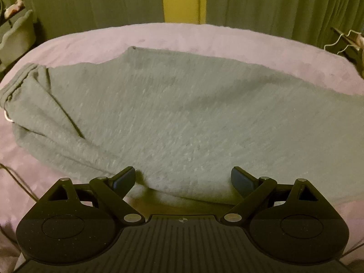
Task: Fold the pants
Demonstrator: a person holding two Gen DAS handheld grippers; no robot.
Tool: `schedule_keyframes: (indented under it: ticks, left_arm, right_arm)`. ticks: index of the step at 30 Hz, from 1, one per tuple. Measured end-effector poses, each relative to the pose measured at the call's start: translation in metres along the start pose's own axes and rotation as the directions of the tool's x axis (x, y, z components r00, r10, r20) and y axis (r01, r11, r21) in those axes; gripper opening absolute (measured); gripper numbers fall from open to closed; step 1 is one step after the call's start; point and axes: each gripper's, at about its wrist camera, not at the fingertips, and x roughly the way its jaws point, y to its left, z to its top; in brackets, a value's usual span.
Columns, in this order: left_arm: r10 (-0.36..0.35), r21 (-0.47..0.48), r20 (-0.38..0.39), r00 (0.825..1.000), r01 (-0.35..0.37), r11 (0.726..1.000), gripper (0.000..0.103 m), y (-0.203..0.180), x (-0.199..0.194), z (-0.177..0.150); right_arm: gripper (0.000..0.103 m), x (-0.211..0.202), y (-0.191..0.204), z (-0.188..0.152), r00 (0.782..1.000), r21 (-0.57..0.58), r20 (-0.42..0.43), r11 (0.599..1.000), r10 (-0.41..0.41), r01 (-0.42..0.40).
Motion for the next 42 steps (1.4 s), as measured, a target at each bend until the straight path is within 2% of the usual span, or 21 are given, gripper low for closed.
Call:
schedule_keyframes:
  ticks: [3,10,14,23,26,27,28,29,30,33,38,42]
  left_arm:
    - [0.017,0.005,-0.008,1.000,-0.017,1.000,0.095,0.000,0.006,-0.001]
    - [0.026,0.015,-0.020,0.999,-0.025,1.000,0.095,0.003,0.014,-0.002]
    - [0.040,0.027,-0.024,0.999,-0.039,0.999,0.095,0.003,0.017,-0.004]
    - [0.048,0.016,-0.032,0.998,-0.047,0.999,0.095,0.002,0.022,-0.002]
    - [0.050,0.020,-0.035,0.998,-0.049,0.999,0.095,0.002,0.023,-0.002]
    - [0.049,0.021,-0.036,0.998,-0.049,0.999,0.095,0.002,0.024,-0.003]
    - [0.050,0.022,-0.037,0.998,-0.049,0.999,0.095,0.002,0.025,-0.002]
    - [0.053,0.023,-0.040,0.998,-0.052,0.998,0.095,0.002,0.025,-0.002]
    - [0.055,0.021,-0.042,0.998,-0.054,0.998,0.095,0.002,0.026,-0.002]
    - [0.059,0.019,-0.050,0.997,-0.058,0.998,0.095,0.001,0.029,-0.001]
    - [0.065,0.027,-0.049,0.997,-0.064,0.998,0.095,0.000,0.031,-0.002]
    - [0.069,0.031,-0.056,0.996,-0.068,0.997,0.095,0.001,0.034,-0.004]
  right_arm:
    - [0.101,0.002,0.009,-0.002,1.000,-0.046,-0.010,0.999,-0.014,0.014]
    - [0.101,0.001,0.024,-0.005,0.999,-0.040,-0.011,0.998,-0.044,0.044]
    - [0.101,-0.004,0.025,-0.010,1.000,-0.021,0.014,1.000,-0.001,0.001]
    - [0.100,0.001,0.015,-0.006,0.999,0.065,0.033,0.997,0.029,-0.031]
    - [0.086,0.000,0.015,-0.004,0.998,0.065,0.055,0.998,0.025,-0.029]
    - [0.077,0.001,0.014,-0.003,0.998,0.066,0.059,0.997,0.021,-0.025]
    - [0.062,0.000,0.011,-0.003,0.998,0.072,0.068,0.997,0.014,-0.018]
    - [0.054,-0.001,0.009,-0.002,0.997,0.081,0.077,0.997,0.007,-0.013]
    - [0.038,-0.002,0.006,-0.001,0.996,0.091,0.084,0.996,0.006,-0.014]
    - [0.036,-0.001,0.000,0.002,0.996,0.121,0.078,0.992,0.035,-0.045]
    - [0.038,0.007,-0.004,0.005,0.995,0.137,0.084,0.989,0.050,-0.061]
    - [0.047,0.007,-0.010,0.005,0.992,0.199,0.092,0.975,0.087,-0.103]
